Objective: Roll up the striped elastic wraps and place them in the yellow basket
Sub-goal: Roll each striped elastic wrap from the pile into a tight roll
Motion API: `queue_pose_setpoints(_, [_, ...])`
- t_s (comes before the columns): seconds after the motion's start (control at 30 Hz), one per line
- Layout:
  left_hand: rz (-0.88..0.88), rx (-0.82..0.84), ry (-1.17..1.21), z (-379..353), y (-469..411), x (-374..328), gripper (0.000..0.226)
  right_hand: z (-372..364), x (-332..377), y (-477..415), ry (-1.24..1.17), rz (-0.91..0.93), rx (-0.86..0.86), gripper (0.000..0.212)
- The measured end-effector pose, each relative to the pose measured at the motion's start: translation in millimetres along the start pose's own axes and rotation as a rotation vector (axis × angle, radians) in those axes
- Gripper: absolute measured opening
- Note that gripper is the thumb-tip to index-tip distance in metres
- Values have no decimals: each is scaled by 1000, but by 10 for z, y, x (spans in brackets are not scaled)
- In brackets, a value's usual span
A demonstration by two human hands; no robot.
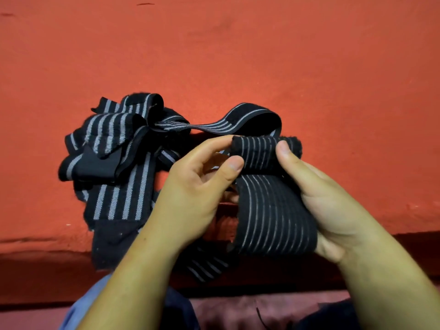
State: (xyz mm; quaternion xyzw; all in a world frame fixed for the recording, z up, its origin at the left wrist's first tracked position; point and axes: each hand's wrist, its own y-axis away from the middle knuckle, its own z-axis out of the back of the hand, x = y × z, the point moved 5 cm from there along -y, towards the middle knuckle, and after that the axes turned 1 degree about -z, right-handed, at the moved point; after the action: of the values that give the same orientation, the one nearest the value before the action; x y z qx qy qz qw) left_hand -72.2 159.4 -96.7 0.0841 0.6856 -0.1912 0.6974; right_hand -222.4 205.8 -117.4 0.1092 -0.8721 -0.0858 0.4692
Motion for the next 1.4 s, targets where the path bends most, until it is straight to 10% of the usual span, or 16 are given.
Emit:
queue_pose_setpoints(0.43, [-185, -16, -241, -13, 7, -53, 41, 51, -1, -25, 3, -28, -8, 52])
queue_pose_setpoints(0.83, [69, 43, -55, -44, -16, 103, 52, 60, 59, -30, 97, 149, -97, 23])
queue_pose_setpoints(1.2, [68, 168, -222, -178, 72, 91, 57, 20, 14, -41, 544, 256, -139, 43])
queue_pose_setpoints(1.4, [9, 133, -130, -197, 27, 40, 54, 17, 81, -18, 351, 283, -146, 37])
